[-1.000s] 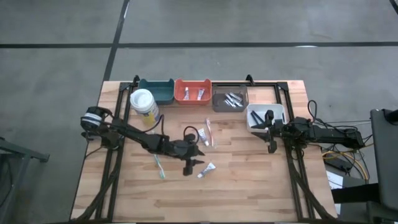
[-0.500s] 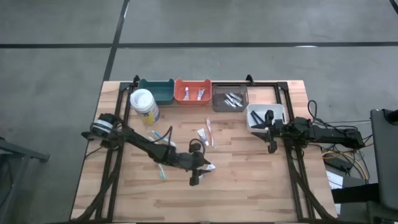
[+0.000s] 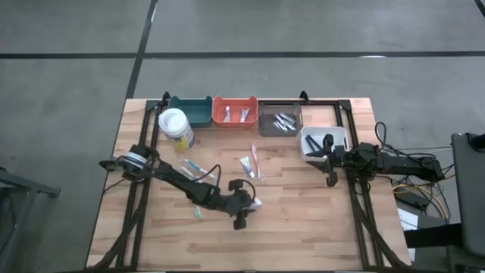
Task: Pick & Place Travel size toiletries
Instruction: Put the bottom toothpaste into the orange bin
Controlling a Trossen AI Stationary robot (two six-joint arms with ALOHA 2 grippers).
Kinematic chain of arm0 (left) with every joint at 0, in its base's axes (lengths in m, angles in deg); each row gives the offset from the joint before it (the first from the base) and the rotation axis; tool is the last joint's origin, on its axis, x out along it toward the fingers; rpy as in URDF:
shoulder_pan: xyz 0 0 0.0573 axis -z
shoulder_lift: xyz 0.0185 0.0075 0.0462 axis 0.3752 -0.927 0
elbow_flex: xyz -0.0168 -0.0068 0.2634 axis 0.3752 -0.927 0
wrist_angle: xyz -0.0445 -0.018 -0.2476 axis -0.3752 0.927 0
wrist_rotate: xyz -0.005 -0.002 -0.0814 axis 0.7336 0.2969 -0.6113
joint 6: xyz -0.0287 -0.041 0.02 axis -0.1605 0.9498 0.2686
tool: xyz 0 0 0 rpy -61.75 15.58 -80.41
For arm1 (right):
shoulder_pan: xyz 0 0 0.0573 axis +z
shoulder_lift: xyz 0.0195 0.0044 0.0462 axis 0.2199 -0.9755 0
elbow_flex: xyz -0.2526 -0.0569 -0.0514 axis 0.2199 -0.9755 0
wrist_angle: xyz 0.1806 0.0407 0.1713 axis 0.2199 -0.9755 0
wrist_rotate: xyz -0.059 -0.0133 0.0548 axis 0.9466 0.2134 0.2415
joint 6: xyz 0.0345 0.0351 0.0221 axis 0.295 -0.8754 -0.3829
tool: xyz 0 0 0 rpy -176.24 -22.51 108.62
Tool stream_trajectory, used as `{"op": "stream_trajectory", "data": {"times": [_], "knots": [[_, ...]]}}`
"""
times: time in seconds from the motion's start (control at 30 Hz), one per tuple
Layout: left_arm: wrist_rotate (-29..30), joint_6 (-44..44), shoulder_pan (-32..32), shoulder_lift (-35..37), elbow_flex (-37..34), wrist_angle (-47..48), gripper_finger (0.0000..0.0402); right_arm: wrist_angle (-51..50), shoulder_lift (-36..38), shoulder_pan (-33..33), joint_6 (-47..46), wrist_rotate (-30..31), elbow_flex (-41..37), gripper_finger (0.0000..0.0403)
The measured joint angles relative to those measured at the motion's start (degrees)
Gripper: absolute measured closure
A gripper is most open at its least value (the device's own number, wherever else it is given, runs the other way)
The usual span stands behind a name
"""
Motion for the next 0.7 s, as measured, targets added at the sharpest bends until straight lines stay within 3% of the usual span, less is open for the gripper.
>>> {"op": "stream_trajectory", "data": {"times": [0.7], "knots": [[0.8, 1.3, 0.0, 0.4, 0.1, 7.3, 0.0234, 0.0, 0.0, 0.0, 0.0, 0.0, 0.0, 0.0286]]}}
